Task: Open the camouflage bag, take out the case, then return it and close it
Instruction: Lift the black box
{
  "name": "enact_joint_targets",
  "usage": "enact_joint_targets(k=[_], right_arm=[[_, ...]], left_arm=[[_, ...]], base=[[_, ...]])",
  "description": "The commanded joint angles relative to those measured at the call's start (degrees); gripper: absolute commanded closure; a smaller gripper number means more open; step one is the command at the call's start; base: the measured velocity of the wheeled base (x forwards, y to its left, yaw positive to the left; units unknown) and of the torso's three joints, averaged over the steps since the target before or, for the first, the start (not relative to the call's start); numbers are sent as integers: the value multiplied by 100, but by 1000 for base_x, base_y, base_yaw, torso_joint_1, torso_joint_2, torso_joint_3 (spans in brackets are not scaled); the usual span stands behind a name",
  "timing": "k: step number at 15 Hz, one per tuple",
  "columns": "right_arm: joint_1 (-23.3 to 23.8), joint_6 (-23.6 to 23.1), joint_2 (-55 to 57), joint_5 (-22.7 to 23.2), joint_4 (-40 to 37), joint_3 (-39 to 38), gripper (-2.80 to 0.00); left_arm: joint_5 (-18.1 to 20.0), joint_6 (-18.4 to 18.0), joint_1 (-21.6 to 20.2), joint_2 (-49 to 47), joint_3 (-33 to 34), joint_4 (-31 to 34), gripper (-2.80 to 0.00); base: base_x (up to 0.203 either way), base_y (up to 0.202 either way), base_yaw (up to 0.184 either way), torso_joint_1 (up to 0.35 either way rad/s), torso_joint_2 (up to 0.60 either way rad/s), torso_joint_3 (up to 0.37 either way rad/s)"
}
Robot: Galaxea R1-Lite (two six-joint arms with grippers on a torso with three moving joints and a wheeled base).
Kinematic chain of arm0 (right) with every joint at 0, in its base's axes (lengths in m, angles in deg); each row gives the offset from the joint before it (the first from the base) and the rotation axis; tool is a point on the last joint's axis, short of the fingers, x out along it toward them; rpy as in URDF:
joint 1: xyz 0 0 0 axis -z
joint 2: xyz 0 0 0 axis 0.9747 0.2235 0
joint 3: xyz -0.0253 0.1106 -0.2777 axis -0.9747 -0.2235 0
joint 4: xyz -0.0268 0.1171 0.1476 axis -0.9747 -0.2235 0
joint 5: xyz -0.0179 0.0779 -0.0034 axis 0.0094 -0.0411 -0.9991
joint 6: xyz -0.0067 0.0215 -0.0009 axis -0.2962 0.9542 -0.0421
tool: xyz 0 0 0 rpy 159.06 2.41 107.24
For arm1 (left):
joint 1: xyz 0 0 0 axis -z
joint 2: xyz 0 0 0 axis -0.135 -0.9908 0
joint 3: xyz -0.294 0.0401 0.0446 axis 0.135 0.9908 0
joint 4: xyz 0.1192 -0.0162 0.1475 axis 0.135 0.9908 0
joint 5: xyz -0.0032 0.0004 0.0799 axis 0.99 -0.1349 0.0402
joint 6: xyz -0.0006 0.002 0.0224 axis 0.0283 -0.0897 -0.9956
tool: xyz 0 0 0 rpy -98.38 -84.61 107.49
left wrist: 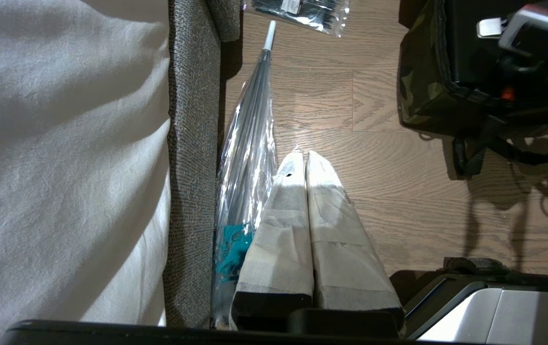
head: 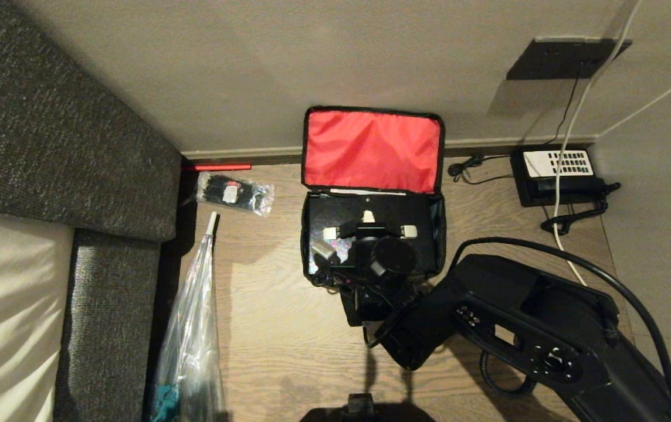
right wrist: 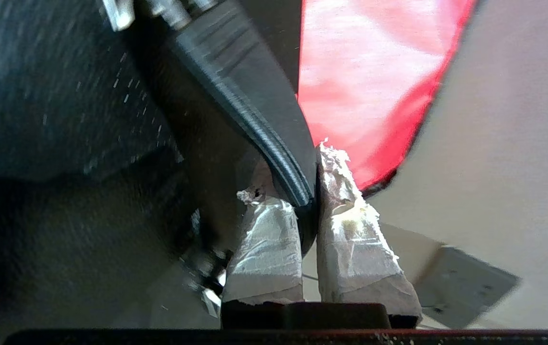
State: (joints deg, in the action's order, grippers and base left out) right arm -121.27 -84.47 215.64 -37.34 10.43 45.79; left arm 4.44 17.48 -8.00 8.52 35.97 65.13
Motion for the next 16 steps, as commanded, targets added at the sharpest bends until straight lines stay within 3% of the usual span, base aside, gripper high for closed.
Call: enact_joint_targets(k=[1, 8, 16], right_arm=[[-99, -100, -273, -8, 59, -99, 0], [-293, -372, -522, -8, 59, -205, 0], [-275, -331, -583, -26, 59, -380, 0]], left_arm=[[0, 1, -2, 2, 18, 2, 0], [0, 1, -2, 2, 18, 2, 0], [0, 1, -2, 2, 18, 2, 0]], base=[[0, 0, 0, 0, 0, 0], [0, 0, 0, 0, 0, 0], [0, 0, 0, 0, 0, 0]])
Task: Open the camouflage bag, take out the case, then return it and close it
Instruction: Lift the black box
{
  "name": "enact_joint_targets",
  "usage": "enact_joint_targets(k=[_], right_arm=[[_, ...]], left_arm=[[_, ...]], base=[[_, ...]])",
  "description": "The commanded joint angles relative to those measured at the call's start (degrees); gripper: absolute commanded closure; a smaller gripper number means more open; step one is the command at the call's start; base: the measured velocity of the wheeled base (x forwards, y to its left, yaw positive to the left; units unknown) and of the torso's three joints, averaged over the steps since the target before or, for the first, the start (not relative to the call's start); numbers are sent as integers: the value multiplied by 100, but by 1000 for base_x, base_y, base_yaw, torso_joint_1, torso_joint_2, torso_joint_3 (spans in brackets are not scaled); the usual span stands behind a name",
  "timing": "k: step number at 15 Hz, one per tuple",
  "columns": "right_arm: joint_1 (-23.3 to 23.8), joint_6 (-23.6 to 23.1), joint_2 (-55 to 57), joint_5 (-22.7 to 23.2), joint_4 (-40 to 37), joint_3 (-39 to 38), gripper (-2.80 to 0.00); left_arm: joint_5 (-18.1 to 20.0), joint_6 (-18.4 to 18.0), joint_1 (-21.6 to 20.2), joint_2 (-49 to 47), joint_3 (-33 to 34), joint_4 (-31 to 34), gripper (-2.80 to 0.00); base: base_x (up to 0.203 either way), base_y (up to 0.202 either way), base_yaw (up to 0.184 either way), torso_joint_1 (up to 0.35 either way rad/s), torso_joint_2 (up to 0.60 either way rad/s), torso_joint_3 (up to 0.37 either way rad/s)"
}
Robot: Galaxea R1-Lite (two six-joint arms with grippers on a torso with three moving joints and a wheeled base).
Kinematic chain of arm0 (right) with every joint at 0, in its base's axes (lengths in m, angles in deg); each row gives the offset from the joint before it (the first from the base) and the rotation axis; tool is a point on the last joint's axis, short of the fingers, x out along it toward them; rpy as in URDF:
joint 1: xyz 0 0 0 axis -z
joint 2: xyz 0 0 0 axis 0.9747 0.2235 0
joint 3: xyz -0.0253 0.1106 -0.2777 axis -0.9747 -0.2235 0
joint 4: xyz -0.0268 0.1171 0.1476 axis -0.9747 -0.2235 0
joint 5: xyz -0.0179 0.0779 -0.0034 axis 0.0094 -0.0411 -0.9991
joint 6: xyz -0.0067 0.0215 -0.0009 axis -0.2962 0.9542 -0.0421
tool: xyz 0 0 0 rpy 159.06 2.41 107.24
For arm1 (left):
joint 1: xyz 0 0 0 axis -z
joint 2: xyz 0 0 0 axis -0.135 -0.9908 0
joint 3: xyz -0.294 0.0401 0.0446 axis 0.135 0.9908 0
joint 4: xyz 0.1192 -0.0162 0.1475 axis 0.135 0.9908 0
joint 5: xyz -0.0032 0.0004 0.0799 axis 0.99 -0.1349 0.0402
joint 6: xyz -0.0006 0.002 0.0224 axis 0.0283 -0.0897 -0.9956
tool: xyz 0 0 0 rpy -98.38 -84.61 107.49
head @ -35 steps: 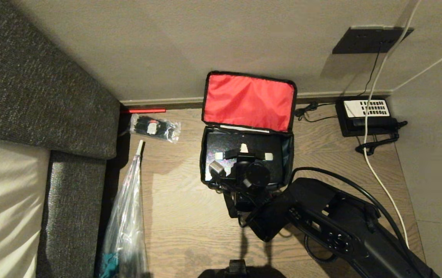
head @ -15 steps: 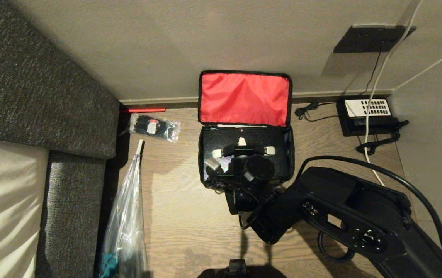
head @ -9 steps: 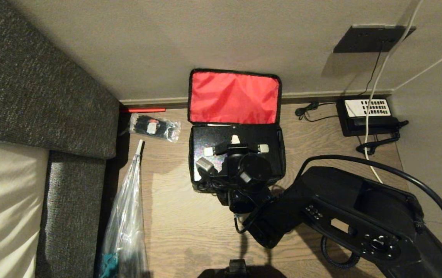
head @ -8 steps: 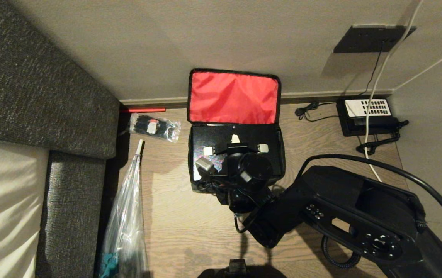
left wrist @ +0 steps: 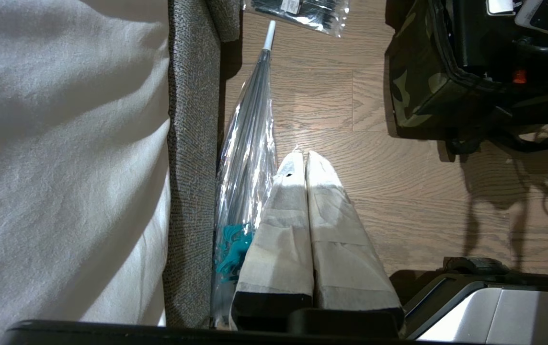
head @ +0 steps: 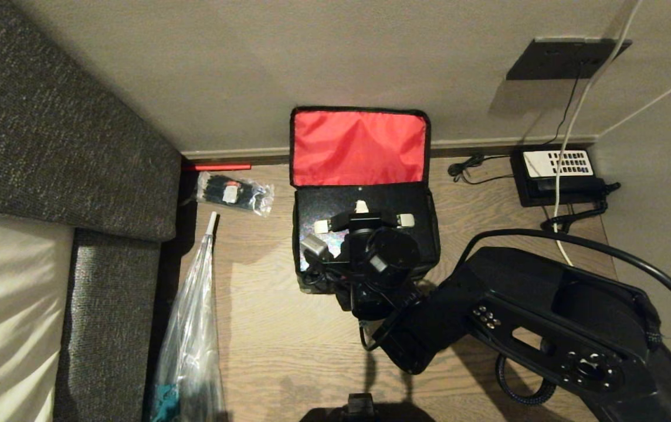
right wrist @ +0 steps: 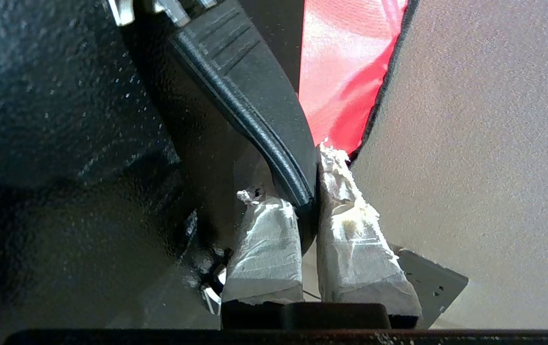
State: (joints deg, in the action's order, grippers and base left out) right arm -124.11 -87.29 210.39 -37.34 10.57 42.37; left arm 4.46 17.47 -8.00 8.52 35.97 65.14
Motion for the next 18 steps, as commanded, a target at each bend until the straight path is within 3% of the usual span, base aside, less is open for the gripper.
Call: enact_joint_targets(k=[1, 18], right_arm=[[17, -50, -84, -34, 45, -39, 0], [17, 163, -284, -166, 45, 67, 0]], left_arm=[[-2, 2, -2, 2, 18, 0, 0], [-2, 5, -2, 2, 18, 0, 0]], base=[[0, 0, 0, 0, 0, 0], [0, 0, 0, 0, 0, 0]])
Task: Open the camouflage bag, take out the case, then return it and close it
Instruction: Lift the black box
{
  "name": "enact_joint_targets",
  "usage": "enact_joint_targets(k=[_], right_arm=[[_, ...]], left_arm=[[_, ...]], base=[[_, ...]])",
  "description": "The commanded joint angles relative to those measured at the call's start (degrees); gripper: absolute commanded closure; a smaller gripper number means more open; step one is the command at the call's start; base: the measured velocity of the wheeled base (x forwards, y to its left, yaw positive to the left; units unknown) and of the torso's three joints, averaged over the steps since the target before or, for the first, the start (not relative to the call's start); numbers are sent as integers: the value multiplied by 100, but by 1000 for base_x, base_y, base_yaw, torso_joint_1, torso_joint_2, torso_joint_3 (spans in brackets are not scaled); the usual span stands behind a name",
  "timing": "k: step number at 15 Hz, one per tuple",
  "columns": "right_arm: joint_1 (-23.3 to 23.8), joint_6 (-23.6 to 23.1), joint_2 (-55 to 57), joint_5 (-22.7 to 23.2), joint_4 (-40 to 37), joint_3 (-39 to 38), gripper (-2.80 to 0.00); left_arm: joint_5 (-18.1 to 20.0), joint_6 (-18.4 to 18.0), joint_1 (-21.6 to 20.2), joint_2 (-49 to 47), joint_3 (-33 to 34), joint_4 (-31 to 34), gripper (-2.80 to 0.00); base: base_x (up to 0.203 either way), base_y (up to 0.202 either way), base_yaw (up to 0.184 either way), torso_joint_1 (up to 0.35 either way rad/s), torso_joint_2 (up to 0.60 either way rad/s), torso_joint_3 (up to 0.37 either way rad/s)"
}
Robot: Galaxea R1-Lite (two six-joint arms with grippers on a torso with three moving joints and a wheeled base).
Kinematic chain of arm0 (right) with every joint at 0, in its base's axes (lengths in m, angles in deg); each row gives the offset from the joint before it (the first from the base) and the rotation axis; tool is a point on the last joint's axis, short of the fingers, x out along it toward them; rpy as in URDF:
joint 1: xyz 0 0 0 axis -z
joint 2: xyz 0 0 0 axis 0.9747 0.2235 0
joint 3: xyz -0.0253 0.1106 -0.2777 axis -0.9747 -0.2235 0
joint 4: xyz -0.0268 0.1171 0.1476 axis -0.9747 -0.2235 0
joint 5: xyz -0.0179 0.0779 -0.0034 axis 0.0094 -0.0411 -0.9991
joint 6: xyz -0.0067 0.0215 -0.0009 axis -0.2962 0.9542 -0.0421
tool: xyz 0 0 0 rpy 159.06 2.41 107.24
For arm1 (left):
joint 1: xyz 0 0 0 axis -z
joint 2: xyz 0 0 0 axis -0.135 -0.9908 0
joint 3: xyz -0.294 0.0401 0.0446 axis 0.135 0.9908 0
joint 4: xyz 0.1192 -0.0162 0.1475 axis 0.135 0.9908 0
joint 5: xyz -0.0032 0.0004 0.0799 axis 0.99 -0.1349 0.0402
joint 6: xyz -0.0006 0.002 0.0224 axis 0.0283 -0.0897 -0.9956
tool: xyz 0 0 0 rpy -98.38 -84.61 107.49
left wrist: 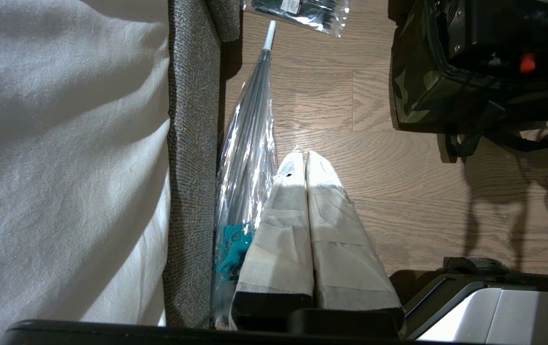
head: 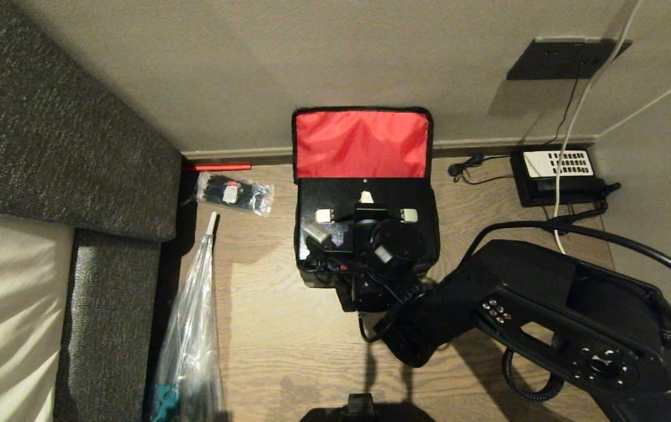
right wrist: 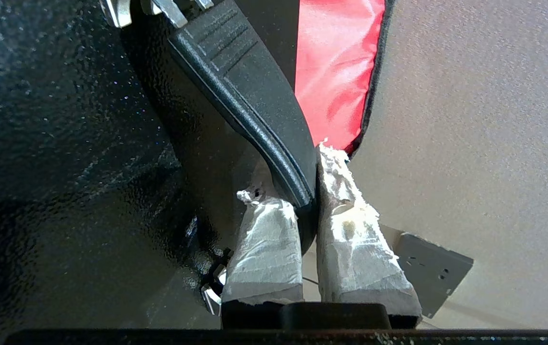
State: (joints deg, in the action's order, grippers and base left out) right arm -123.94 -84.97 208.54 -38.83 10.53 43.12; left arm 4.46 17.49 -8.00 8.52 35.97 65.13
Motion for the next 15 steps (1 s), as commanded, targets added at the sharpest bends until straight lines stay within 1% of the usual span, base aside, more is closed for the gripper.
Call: enact_joint_targets(k=[1, 7, 15], right_arm=[[0, -81, -153, -18, 49, -20, 0], [-83, -363, -484, -9, 49, -210, 0], [-439, -469, -583, -25, 49, -204, 0]], left_arm=[[-2, 0, -2, 2, 18, 1, 0], [-2, 0, -2, 2, 18, 1, 0], [-2, 0, -2, 2, 18, 1, 0]], base=[[0, 0, 0, 0, 0, 0], [0, 0, 0, 0, 0, 0], [0, 0, 0, 0, 0, 0]])
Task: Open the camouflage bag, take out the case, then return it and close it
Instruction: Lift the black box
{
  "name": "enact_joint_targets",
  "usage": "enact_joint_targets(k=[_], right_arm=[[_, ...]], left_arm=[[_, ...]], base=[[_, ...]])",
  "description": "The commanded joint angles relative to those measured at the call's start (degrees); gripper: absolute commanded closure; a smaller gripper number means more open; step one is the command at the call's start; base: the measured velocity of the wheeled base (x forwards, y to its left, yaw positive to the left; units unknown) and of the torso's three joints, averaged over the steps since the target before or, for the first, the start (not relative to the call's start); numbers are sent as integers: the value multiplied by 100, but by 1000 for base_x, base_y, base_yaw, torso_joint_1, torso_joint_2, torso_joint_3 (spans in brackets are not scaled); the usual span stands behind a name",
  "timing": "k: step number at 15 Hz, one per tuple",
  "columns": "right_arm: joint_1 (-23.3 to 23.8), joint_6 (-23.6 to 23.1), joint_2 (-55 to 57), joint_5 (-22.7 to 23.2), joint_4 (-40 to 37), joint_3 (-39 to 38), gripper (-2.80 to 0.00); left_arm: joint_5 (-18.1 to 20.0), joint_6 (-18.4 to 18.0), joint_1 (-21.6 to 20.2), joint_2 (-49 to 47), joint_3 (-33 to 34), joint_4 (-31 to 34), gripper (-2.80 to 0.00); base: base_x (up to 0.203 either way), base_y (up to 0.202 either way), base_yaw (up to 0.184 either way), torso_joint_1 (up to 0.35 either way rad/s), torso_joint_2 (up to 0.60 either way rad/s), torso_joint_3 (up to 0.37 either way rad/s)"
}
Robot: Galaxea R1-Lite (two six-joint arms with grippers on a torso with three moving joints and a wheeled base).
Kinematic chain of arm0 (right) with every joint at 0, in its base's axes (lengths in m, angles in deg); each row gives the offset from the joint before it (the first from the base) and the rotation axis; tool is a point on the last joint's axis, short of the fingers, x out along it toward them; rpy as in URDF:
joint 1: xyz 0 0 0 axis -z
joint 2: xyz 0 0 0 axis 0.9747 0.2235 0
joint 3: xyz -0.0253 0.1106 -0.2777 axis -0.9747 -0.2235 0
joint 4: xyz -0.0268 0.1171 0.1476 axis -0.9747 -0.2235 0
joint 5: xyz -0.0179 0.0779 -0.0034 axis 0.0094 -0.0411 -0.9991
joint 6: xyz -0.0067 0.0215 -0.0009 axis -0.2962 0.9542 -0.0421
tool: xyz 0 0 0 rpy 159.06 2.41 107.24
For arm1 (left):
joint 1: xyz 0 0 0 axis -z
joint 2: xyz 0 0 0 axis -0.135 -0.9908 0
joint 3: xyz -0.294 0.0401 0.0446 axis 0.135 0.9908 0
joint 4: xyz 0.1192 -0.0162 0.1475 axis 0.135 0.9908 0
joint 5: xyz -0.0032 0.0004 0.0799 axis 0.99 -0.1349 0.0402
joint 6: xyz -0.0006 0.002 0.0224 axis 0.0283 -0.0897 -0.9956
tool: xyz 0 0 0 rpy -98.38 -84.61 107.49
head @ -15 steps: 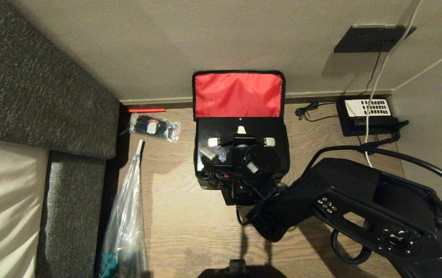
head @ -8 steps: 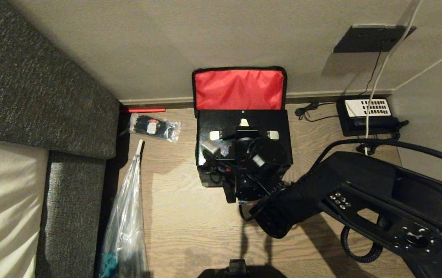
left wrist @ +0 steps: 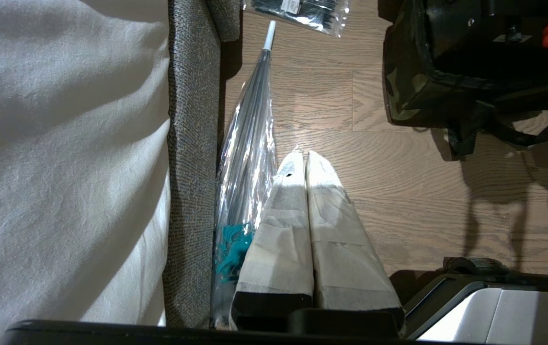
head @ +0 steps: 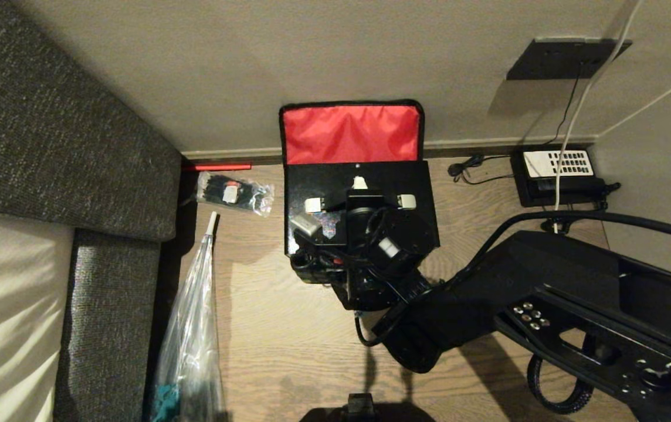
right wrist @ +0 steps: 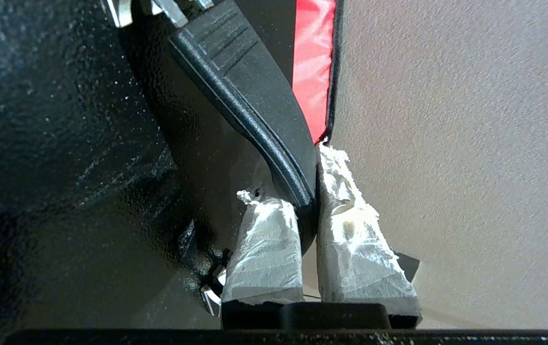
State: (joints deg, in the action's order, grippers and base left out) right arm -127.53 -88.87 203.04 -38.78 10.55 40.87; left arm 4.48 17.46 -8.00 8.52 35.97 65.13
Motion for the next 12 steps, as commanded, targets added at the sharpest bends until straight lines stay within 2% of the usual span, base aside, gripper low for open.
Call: enact_joint_targets(k=[1, 5, 12], right_arm=[[-149, -136, -31, -36, 48, 48, 0], [-427, -268, 45, -135, 48, 247, 0], [-433, -555, -244, -136, 48, 27, 0]], left_arm=[[-4, 3, -2, 2, 18, 2, 0], [-4, 3, -2, 2, 18, 2, 0], [-4, 3, -2, 2, 18, 2, 0]], base=[[0, 0, 0, 0, 0, 0], [0, 0, 0, 0, 0, 0], [0, 0, 0, 0, 0, 0]])
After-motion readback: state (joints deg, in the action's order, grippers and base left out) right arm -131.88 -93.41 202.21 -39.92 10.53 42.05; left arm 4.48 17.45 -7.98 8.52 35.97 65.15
